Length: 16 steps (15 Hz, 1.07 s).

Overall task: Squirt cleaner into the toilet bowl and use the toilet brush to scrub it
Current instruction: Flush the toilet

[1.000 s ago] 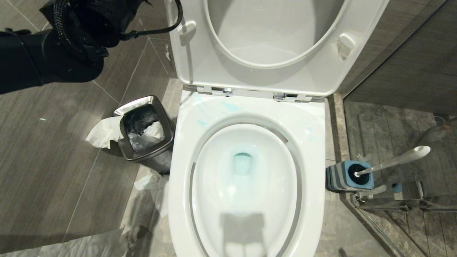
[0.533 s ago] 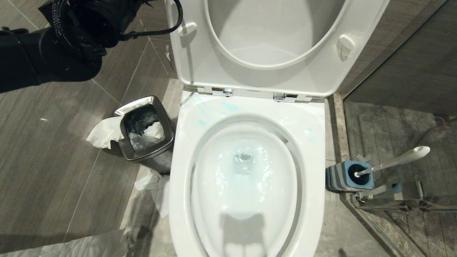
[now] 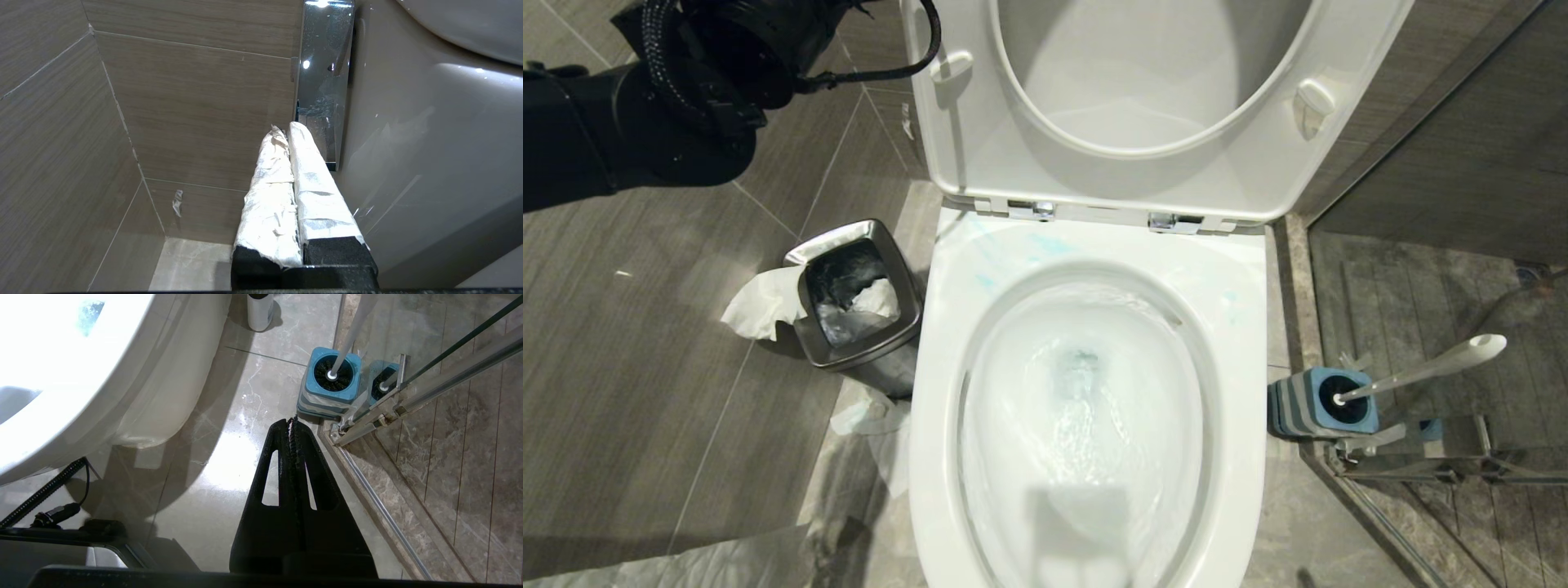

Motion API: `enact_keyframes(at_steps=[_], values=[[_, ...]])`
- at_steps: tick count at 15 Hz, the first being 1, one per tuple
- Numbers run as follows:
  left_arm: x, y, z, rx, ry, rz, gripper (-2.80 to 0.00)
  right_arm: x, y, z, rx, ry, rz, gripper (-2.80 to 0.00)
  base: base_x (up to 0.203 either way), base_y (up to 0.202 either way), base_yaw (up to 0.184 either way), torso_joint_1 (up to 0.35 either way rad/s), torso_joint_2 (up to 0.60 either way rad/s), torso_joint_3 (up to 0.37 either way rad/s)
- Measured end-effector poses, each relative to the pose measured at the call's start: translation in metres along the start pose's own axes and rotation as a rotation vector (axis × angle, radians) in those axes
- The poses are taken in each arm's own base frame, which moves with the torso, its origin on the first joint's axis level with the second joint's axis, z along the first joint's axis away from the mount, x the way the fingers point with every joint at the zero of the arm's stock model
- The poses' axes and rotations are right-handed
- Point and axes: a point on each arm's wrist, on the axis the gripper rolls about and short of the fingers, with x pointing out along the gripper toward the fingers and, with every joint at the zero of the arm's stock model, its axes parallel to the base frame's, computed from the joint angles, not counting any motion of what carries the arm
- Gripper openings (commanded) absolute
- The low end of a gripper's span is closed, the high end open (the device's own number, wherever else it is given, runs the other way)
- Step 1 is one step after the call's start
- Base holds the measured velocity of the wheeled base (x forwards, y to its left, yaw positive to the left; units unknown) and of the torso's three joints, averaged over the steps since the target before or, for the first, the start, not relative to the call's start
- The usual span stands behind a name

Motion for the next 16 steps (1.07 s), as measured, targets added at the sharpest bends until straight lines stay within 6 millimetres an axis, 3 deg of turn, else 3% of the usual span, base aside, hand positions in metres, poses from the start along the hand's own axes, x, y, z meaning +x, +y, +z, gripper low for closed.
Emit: enact_keyframes(at_steps=[8,16], values=[[-0.005,0.002,0.015,0.013,-0.019,0.000,-2.80,0.000,0.000,0.000,0.000,0.000,0.000,-2.80,0.000,0.000,0.000,0.000,0.00,0.000],[-0.025,0.012,0.068,0.013,-0.127,0.015,-2.80,0.000,0.000,0.000,0.000,-0.001,0.000,-2.80,0.000,0.000,0.000,0.000,0.00,0.000]])
